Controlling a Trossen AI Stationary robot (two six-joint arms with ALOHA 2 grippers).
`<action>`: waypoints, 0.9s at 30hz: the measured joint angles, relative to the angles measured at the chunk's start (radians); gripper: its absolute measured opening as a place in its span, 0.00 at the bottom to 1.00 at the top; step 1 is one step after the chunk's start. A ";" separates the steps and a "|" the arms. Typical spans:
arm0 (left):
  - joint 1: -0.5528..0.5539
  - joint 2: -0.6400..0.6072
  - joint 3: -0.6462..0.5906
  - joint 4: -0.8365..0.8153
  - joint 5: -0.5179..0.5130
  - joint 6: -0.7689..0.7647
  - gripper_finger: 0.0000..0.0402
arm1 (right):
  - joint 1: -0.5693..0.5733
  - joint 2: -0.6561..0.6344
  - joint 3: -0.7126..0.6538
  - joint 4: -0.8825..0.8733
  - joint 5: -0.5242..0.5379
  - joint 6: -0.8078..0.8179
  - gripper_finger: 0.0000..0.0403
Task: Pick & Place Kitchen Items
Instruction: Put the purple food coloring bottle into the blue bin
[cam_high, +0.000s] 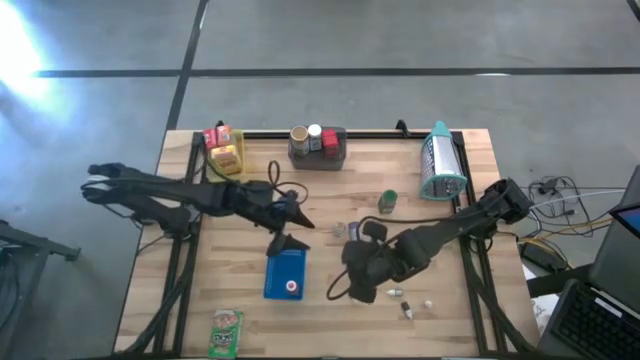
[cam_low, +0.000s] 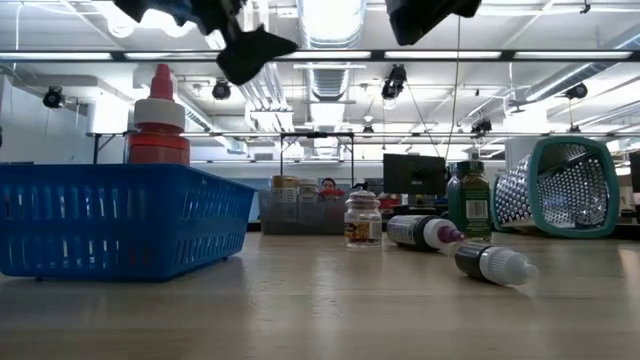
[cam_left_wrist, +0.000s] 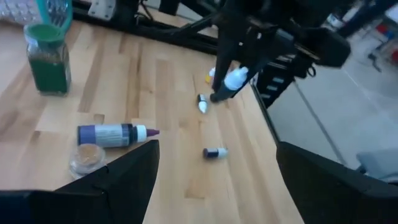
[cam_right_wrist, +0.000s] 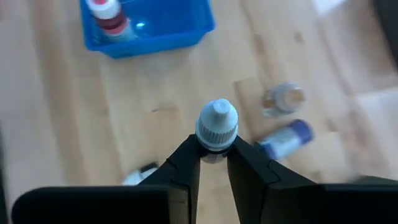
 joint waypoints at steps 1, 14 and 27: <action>0.000 0.018 0.010 0.005 -0.001 -0.010 0.81 | 0.000 0.000 0.006 -0.014 0.015 -0.003 0.15; -0.024 0.178 0.137 0.066 0.015 0.105 0.81 | -0.020 0.000 0.040 -0.048 0.087 -0.095 0.15; -0.047 0.247 0.194 0.138 -0.053 0.292 0.81 | -0.022 0.000 0.063 -0.039 0.043 -0.108 0.15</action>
